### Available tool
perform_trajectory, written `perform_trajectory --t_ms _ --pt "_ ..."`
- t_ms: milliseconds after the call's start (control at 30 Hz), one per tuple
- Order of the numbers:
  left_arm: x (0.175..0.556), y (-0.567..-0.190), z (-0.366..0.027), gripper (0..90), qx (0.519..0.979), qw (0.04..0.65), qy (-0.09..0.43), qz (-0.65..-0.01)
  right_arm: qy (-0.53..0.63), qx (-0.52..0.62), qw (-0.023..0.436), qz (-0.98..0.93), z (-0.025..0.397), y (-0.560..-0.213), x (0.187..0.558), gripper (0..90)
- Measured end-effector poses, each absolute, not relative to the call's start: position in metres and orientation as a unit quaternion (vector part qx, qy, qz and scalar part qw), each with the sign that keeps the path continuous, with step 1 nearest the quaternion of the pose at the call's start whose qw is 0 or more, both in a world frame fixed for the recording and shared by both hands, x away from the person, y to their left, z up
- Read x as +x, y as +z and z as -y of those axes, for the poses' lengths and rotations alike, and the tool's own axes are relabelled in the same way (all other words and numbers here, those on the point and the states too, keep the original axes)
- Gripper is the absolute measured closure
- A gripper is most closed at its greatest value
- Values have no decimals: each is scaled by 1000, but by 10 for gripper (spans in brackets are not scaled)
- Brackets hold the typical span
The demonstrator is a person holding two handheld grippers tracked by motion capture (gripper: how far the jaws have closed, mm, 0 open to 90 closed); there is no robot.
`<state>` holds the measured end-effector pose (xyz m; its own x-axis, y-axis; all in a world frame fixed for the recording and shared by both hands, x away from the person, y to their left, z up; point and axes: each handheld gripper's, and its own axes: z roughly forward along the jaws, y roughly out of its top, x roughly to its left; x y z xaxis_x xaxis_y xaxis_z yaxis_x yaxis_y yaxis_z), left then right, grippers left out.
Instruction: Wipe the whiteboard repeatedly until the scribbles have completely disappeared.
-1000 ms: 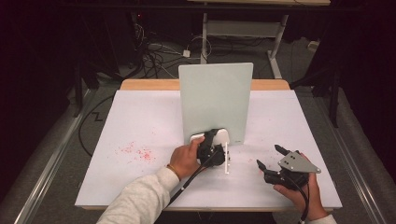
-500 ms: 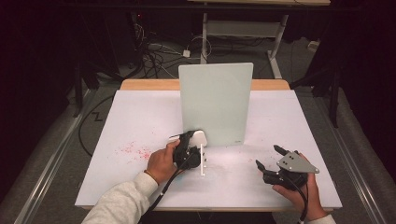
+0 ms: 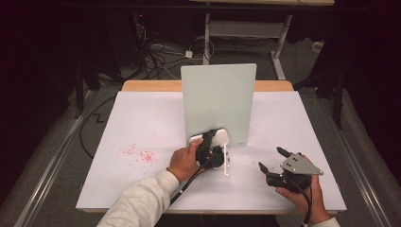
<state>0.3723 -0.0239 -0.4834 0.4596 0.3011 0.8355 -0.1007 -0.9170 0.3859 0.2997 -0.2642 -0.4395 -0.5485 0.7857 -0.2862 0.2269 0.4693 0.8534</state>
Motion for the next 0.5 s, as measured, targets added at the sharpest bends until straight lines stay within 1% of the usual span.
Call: perform_trajectory --t_ms 200,500 --pt "376 -482 65 287 821 189 536 -52 396 327 353 -782 265 -440 300 227" --pt "380 -477 91 287 818 200 537 -58 400 328 350 -781 266 -439 301 228"
